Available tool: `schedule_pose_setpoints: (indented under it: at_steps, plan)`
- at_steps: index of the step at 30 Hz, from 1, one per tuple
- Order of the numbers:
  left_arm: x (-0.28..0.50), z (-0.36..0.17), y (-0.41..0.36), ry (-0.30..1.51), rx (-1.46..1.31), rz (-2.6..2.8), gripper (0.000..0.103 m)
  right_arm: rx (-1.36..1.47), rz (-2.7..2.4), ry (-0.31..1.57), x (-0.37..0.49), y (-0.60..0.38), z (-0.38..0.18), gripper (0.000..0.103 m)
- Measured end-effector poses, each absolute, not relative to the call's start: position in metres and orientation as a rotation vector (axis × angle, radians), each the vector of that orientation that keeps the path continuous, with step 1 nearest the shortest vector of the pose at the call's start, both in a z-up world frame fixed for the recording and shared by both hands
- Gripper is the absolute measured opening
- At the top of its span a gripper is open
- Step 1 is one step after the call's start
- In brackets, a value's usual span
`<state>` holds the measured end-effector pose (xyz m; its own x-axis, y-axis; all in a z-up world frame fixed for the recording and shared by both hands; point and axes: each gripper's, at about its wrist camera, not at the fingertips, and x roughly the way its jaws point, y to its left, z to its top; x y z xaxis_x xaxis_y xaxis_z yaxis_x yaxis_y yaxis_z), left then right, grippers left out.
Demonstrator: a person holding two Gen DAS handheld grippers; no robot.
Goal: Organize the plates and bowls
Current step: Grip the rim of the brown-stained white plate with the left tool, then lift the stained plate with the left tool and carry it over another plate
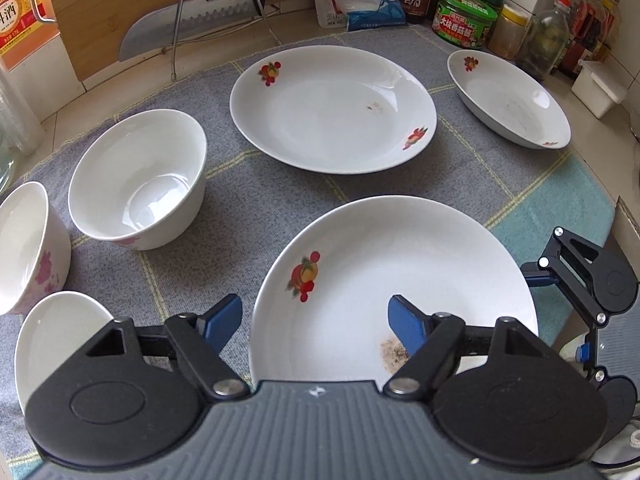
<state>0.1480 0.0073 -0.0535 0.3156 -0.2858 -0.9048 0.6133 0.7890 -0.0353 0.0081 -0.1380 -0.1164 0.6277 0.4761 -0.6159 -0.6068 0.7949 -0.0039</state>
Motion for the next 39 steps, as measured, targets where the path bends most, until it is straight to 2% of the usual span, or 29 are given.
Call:
schedule_pose_setpoints:
  at_steps: [5,28,39]
  plan:
    - [0.156,-0.058,0.005,1.158,0.354,-0.642,0.072,-0.214,0.626,0.621,0.006,-0.138,-0.118,0.103]
    - [0.184,-0.068,-0.007,1.34,0.398,-0.728,0.072,-0.22,0.639,0.608,0.007,-0.138,-0.118,0.103]
    - [0.189,-0.07,-0.015,1.36,0.404,-0.753,0.074,-0.218,0.628,0.615,0.007,-0.137,-0.118,0.103]
